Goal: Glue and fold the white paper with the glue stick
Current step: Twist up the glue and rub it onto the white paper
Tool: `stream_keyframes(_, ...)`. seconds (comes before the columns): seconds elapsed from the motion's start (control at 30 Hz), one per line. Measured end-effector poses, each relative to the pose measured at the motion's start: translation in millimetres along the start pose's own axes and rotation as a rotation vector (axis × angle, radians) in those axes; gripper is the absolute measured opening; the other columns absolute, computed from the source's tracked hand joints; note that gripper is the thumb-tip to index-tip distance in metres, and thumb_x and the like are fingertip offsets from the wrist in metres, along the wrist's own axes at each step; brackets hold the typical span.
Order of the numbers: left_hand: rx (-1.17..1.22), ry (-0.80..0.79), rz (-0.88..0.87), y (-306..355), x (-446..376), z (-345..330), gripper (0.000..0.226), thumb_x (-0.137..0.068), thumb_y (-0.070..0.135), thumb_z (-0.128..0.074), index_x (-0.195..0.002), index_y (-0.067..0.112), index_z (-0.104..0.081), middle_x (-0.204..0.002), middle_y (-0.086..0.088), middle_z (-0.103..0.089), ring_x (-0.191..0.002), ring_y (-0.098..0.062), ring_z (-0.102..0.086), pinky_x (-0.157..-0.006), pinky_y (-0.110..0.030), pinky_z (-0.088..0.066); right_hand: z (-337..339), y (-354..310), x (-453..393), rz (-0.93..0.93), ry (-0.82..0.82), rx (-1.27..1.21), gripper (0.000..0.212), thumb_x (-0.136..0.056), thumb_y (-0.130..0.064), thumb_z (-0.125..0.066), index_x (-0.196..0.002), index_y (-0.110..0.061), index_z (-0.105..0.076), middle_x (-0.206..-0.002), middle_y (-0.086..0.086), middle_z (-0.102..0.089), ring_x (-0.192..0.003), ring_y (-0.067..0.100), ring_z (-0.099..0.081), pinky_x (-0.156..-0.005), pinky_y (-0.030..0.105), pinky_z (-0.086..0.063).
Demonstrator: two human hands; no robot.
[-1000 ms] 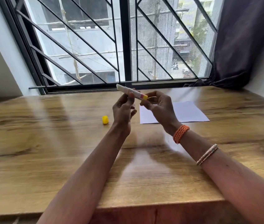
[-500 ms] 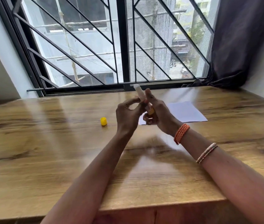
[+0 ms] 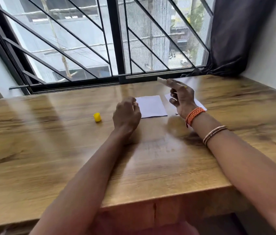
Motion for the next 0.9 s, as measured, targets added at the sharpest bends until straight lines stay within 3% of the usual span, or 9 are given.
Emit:
stream_keyframes(0.1,-0.114,-0.148,0.050,13,-3,-18,0.037,-0.091,0.016,-0.040,-0.126,0.015,-0.053,-0.124,-0.014,-0.060,-0.115,-0.033,-0.055,-0.093,-0.038,-0.043,9,0,-9,0.018,0.062,-0.014,0.013,-0.076,-0.018,-0.077,-0.079,-0.015,-0.065,-0.064,0.003,-0.049,-0.046,0.007,-0.037,-0.041,0.018,-0.034)
stream_keyframes(0.2,-0.200,-0.257,0.120,26,-8,-34,0.039,-0.092,0.012,-0.038,-0.128,0.012,-0.051,-0.131,-0.014,-0.053,-0.121,-0.031,-0.052,-0.097,-0.034,-0.041,17,2,-13,0.021,0.121,0.009,0.030,-0.082,-0.039,-0.071,-0.072,-0.012,-0.061,-0.072,0.014,-0.056,-0.044,0.007,-0.036,-0.039,0.017,-0.035)
stream_keyframes(0.27,-0.255,-0.297,0.126,34,-8,-47,0.036,-0.095,0.022,-0.037,-0.125,0.010,-0.053,-0.132,-0.012,-0.053,-0.122,-0.030,-0.051,-0.097,-0.036,-0.041,21,4,-14,0.040,0.144,0.029,0.047,-0.085,-0.048,-0.064,-0.057,-0.010,-0.066,-0.076,0.022,-0.061,-0.041,0.007,-0.034,-0.040,0.018,-0.034)
stream_keyframes(0.33,-0.304,-0.355,0.137,38,-8,-63,0.041,-0.097,0.035,-0.033,-0.126,0.011,-0.051,-0.134,-0.011,-0.051,-0.126,-0.028,-0.046,-0.102,-0.039,-0.035,22,6,-16,0.045,0.135,0.033,0.058,-0.086,-0.052,-0.061,-0.046,-0.011,-0.070,-0.071,0.018,-0.061,-0.042,0.007,-0.034,-0.041,0.018,-0.034)
stream_keyframes(0.4,-0.374,-0.397,0.144,36,-9,-73,0.045,-0.097,0.040,-0.031,-0.129,0.013,-0.048,-0.138,-0.010,-0.048,-0.130,-0.025,-0.041,-0.107,-0.040,-0.028,22,8,-20,0.030,0.132,0.036,0.054,-0.084,-0.053,-0.062,-0.066,-0.005,-0.076,-0.059,0.006,-0.050,-0.043,0.006,-0.034,-0.040,0.018,-0.035)
stream_keyframes(0.5,-0.417,-0.409,0.135,28,-12,-75,0.048,-0.097,0.039,-0.029,-0.133,0.012,-0.044,-0.144,-0.010,-0.043,-0.137,-0.023,-0.034,-0.117,-0.043,-0.009,19,11,-25,-0.004,0.109,0.042,0.063,-0.083,-0.051,-0.066,-0.103,0.009,-0.069,-0.051,-0.006,-0.037,-0.044,0.005,-0.034,-0.040,0.017,-0.036)
stream_keyframes(0.63,-0.421,-0.484,0.088,23,-11,-67,0.041,-0.096,0.034,-0.033,-0.127,0.010,-0.046,-0.137,-0.010,-0.050,-0.132,-0.025,-0.040,-0.116,-0.049,0.003,6,14,-20,-0.020,0.025,0.100,0.057,-0.084,-0.048,-0.066,-0.106,0.005,-0.068,-0.042,-0.012,-0.038,-0.046,0.004,-0.037,-0.043,0.017,-0.039)
stream_keyframes(0.77,-0.477,-0.567,0.035,16,-5,-57,0.037,-0.097,0.033,-0.033,-0.122,0.011,-0.048,-0.132,-0.006,-0.053,-0.130,-0.025,-0.041,-0.113,-0.053,0.003,-7,16,-11,-0.037,-0.057,0.109,0.034,-0.082,-0.031,-0.073,-0.095,-0.001,-0.065,-0.056,-0.006,-0.044,-0.050,0.007,-0.040,-0.043,0.019,-0.040)
stream_keyframes(0.9,-0.419,-0.576,0.032,6,7,-41,0.030,-0.097,0.027,-0.037,-0.122,0.015,-0.049,-0.129,-0.005,-0.056,-0.128,-0.025,-0.043,-0.114,-0.050,0.000,-19,19,1,-0.030,-0.147,0.224,0.043,-0.082,-0.027,-0.073,-0.110,0.005,-0.065,-0.063,-0.007,-0.046,-0.051,0.005,-0.043,-0.043,0.019,-0.041)
Point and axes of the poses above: each hand's wrist, its own x-axis away from the middle knuckle, its own z-axis out of the back of the hand, y = z × x, the point moved 7 cm from there along -x, towards the middle knuckle
